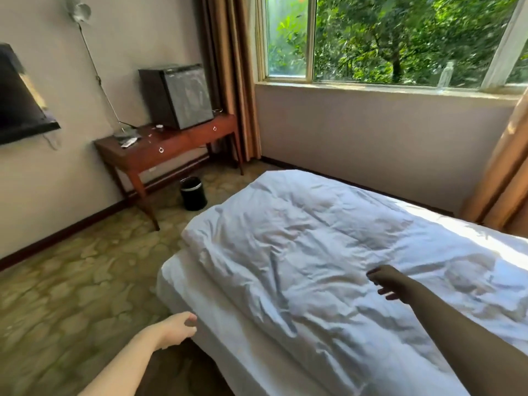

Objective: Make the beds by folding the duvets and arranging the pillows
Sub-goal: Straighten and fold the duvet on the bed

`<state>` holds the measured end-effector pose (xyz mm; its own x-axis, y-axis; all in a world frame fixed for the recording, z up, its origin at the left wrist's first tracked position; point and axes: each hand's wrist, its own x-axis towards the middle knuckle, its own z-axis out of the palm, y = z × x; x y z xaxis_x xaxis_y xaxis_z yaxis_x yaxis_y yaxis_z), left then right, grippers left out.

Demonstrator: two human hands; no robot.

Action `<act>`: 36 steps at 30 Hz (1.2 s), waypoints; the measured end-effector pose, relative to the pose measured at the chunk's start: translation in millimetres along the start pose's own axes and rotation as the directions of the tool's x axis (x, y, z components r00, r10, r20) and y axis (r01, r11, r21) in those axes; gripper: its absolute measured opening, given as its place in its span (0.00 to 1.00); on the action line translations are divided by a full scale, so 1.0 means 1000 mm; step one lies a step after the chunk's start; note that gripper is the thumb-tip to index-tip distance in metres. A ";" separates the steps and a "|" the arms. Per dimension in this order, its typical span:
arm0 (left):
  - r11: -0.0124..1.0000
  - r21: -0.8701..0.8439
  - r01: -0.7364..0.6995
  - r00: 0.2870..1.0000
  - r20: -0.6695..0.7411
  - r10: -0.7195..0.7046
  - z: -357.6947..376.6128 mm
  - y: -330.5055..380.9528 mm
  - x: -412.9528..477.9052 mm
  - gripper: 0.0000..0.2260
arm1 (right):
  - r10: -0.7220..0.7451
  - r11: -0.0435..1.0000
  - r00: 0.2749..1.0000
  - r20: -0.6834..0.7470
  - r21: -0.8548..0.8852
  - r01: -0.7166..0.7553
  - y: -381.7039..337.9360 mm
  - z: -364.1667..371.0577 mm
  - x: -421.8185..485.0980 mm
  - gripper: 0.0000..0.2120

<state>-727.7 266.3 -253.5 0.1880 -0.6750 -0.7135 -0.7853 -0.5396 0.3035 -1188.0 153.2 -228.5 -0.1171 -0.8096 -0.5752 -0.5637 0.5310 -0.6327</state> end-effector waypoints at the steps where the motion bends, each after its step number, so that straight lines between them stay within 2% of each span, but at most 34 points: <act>1: 1.000 -0.006 0.004 1.000 -0.014 -0.004 -0.018 -0.006 0.017 0.21 | 0.013 1.000 1.000 -0.009 0.010 -0.013 -0.011 0.010 0.017 0.05; 4: 0.999 -0.027 0.034 0.995 -0.093 -0.036 -0.076 -0.028 0.065 0.21 | 0.076 0.997 0.996 -0.041 0.014 -0.076 -0.050 0.040 0.073 0.04; 7: 0.996 -0.029 0.079 0.993 -0.087 -0.081 -0.128 -0.051 0.097 0.21 | 0.117 0.992 0.993 0.017 -0.046 -0.116 -0.100 0.078 0.112 0.03; 10: 0.988 -0.137 0.076 0.974 -0.201 -0.103 -0.172 -0.075 0.136 0.19 | 0.060 0.992 0.995 0.076 -0.113 -0.051 -0.161 0.121 0.155 0.09; 11: 0.982 -0.171 0.081 0.971 -0.209 -0.117 -0.181 -0.081 0.145 0.19 | 0.036 0.991 0.994 0.101 -0.133 -0.023 -0.182 0.138 0.164 0.09; 15: 0.978 -0.172 0.121 0.991 -0.043 -0.130 -0.205 -0.114 0.186 0.19 | 0.011 0.980 0.962 0.274 -0.193 0.043 -0.261 0.206 0.185 0.04; 17: 0.974 -0.178 0.137 0.991 0.018 -0.136 -0.231 -0.136 0.215 0.20 | -0.005 0.979 0.953 0.303 -0.191 0.066 -0.298 0.235 0.200 0.04; 20: 0.971 -0.182 0.158 0.986 0.074 -0.146 -0.287 -0.172 0.265 0.18 | -0.006 0.980 0.966 0.259 -0.193 0.058 -0.342 0.269 0.224 0.06; 23: 0.977 -0.168 0.135 0.991 0.044 -0.130 -0.354 -0.196 0.316 0.17 | 0.032 0.987 0.987 0.158 -0.161 -0.007 -0.375 0.298 0.237 0.07; 26: 0.994 -0.085 0.072 0.997 0.041 -0.069 -0.429 -0.205 0.358 0.16 | 0.134 0.987 0.989 0.059 -0.099 -0.128 -0.397 0.325 0.237 0.08; 31: 0.997 0.006 -0.082 0.997 0.010 0.082 -0.517 -0.181 0.435 0.16 | 0.226 0.974 0.973 0.046 -0.002 -0.226 -0.435 0.375 0.233 0.08; 36: 0.957 0.168 -0.235 0.956 0.221 0.195 -0.527 -0.116 0.512 0.20 | 0.321 0.944 0.947 0.018 0.078 -0.321 -0.449 0.418 0.253 0.11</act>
<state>-229.6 -281.9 -320.7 -0.1039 -0.6393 -0.7619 -0.8953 -0.2736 0.3516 -623.1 -185.7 -306.5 -0.2772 -0.5919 -0.7569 -0.4303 0.7808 -0.4530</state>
